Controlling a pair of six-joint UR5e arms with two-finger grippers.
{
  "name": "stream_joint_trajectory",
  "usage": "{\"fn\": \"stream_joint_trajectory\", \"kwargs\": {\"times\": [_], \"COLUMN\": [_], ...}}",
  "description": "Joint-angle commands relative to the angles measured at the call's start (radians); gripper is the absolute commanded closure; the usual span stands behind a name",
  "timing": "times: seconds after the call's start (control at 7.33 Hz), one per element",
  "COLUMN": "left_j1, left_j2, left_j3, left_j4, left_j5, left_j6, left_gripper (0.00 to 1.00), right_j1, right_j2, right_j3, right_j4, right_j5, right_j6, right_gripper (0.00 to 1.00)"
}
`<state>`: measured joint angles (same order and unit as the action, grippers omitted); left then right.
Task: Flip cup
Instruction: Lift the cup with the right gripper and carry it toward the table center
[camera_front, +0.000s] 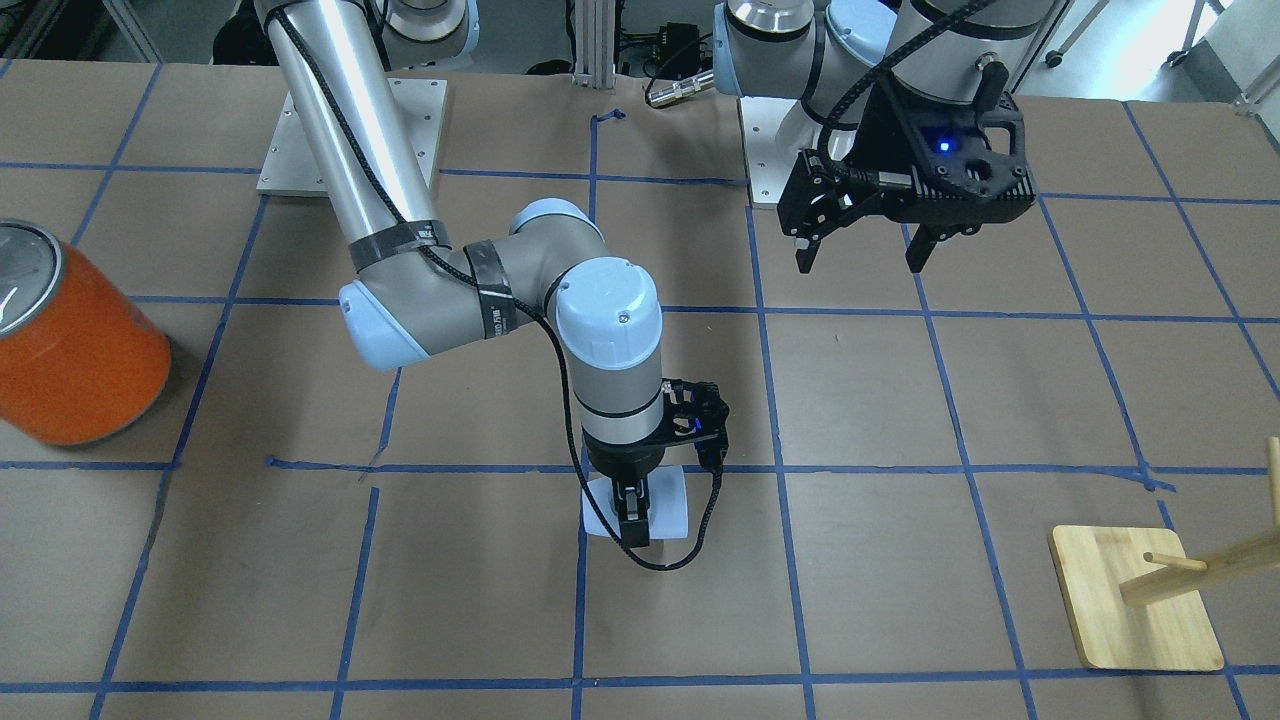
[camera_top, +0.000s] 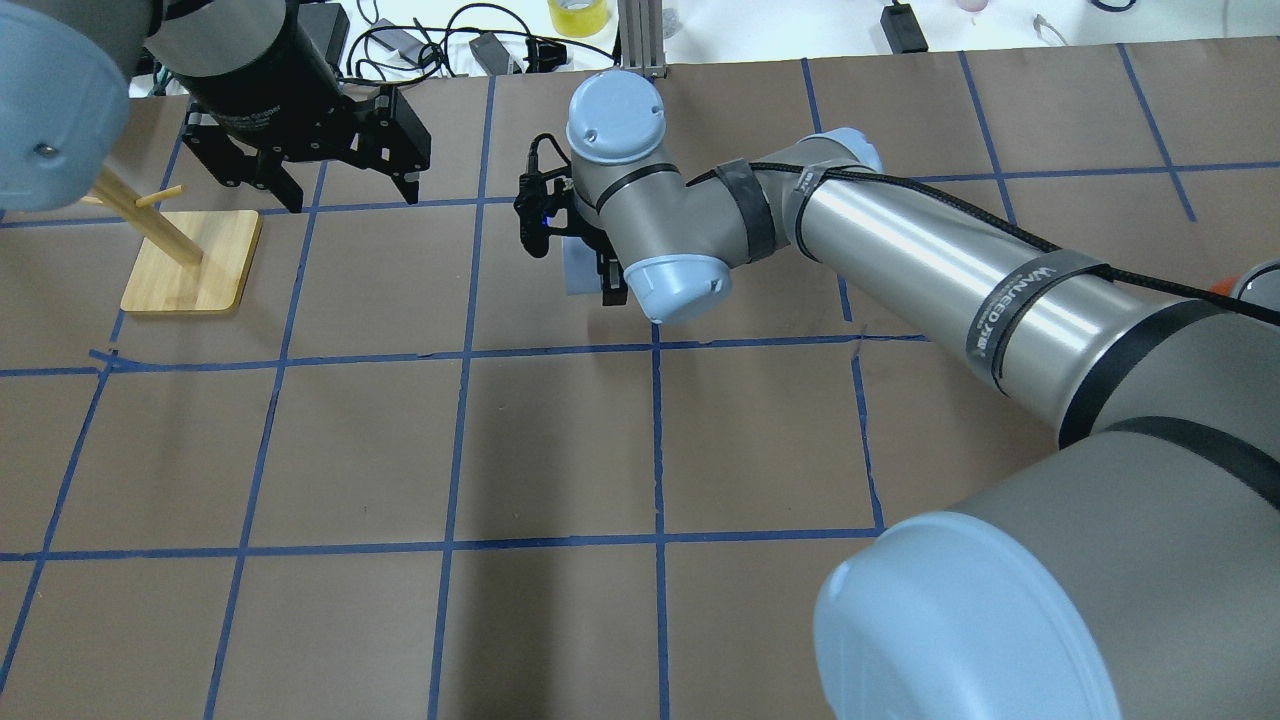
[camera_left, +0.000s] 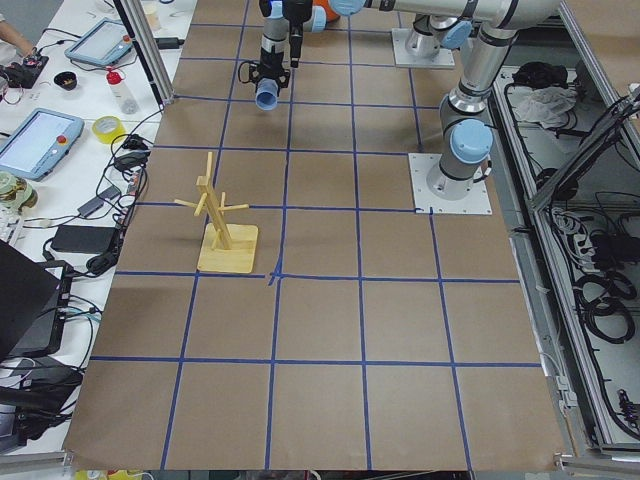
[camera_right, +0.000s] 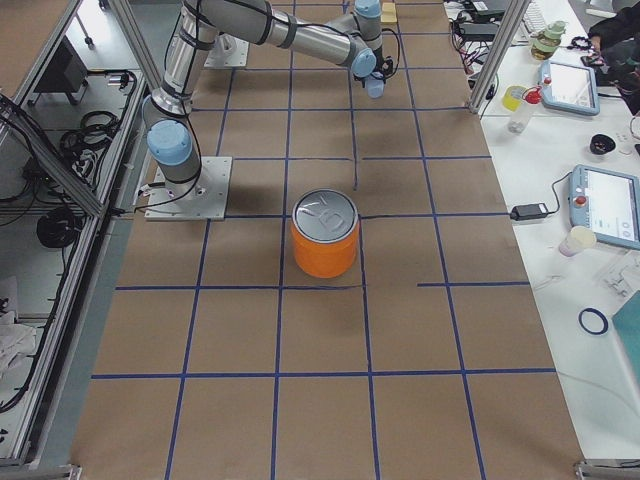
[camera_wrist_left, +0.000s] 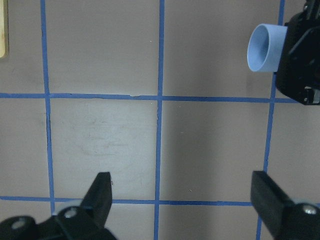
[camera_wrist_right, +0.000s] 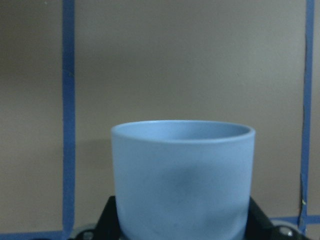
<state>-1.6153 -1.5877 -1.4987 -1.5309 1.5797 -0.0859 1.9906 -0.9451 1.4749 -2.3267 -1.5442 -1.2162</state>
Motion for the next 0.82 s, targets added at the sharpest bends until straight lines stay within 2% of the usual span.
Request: {"fn": "stream_joint_trajectory", "kwargs": {"times": [0.0,0.27,0.41,0.68], "left_j1": [0.0,0.0,0.0,0.0], "left_j2": [0.0,0.0,0.0,0.0], "left_j3": [0.0,0.0,0.0,0.0], "left_j4": [0.0,0.0,0.0,0.0], "left_j5": [-0.001,-0.001,-0.001,-0.003], "left_j6": [0.0,0.0,0.0,0.0], "left_gripper": [0.0,0.0,0.0,0.0], "right_j1": [0.02,0.02,0.019,0.019], "right_j2": [0.012,0.031,0.035,0.034], "right_j3": [0.008,0.008,0.01,0.012], "right_j4": [0.004,0.001,0.0,0.0], "right_j5": [0.024,0.026,0.064,0.067], "right_j6": [-0.025,-0.038,-0.048,-0.049], "right_gripper": [0.68,0.68,0.65,0.58]}}
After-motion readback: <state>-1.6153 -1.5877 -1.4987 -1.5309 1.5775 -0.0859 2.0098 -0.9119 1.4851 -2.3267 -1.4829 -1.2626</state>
